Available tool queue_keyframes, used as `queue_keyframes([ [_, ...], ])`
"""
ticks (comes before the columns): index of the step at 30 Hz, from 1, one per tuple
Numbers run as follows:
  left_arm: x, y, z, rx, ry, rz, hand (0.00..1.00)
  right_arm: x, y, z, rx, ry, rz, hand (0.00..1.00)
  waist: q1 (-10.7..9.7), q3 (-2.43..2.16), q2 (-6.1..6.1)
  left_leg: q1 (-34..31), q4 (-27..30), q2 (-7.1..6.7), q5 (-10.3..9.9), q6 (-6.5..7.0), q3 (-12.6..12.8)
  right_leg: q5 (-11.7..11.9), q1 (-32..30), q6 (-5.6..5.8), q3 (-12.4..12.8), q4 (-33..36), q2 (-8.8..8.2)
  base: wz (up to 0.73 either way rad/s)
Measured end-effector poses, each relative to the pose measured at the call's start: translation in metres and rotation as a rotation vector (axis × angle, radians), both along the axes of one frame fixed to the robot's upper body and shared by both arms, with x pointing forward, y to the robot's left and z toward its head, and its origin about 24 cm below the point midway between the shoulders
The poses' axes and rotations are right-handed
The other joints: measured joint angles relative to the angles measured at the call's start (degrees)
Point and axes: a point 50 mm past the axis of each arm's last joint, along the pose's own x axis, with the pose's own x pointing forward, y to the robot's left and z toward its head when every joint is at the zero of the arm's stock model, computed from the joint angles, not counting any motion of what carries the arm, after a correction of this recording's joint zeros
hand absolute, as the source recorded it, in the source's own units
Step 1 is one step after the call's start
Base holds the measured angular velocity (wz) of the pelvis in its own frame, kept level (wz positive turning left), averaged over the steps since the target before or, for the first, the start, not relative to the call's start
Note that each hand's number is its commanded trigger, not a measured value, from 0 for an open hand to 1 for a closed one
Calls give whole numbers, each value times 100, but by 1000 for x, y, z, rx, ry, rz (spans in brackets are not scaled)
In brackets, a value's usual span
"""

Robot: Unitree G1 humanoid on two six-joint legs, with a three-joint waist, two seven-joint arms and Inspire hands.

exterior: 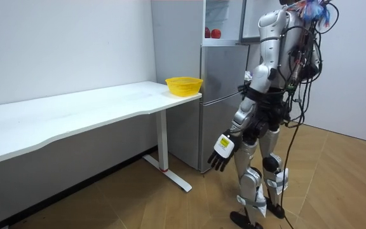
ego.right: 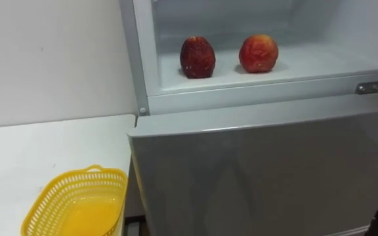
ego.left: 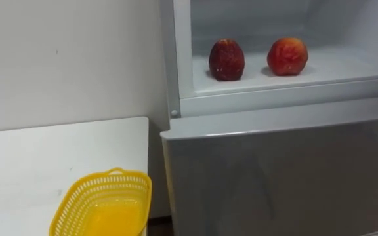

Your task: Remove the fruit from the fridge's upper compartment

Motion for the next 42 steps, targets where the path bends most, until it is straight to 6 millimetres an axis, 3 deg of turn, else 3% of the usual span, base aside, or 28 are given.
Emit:
queue_keyframes([
  [5,-4,5,1,5,-3,-29,0,18,5,55,-40,-299,30,0,-97,35,-2,-34,-20,51,-4,0,117,66,-34,2,133,4,55,-14],
  [8,-5,4,0,-6,3,-34,0,23,8,76,-43,-426,20,0,-89,28,8,-63,-23,75,-2,-1,145,110,-91,-5,144,2,79,-8],
  [12,-9,2,-1,-28,22,-48,0,26,9,98,-68,-568,-13,0,-92,-42,70,-53,-27,71,-2,1,176,127,-101,-2,185,2,81,-6],
  [21,-13,5,-1,-48,36,-50,0,36,11,139,-112,-814,-38,0,-89,-31,-12,-57,-21,79,0,0,153,129,-85,-4,74,1,81,1],
  [24,-8,7,0,-51,25,-55,0,42,10,154,-128,-904,-39,0,-72,-4,-84,-48,-21,81,2,-2,124,129,-69,-4,-34,1,75,5],
  [29,-3,13,1,-47,13,-68,0,51,2,180,-160,-1065,-76,0,-46,-7,-193,-55,-32,82,5,-6,100,129,-62,-4,-131,-8,71,2],
  [32,1,15,2,-39,6,-77,0,53,-2,194,-183,-1153,-90,0,-5,16,-263,-49,-23,73,6,-5,48,129,-29,-4,-233,-17,59,10],
  [35,8,17,3,-28,-6,-89,0,57,-6,202,-192,-1201,-104,0,41,28,-303,-51,2,61,6,-5,-79,129,10,-4,-370,-21,54,18],
  [40,14,17,4,-12,-14,-142,0,76,-12,208,-187,-1210,-114,0,104,26,-335,-29,7,51,17,-14,-210,129,82,-3,-382,-46,60,14],
  [42,16,16,4,-5,-16,-157,0,82,-12,212,-174,-1223,-114,0,230,25,-347,-27,7,49,24,-27,-216,129,120,-3,-451,-119,63,0],
])
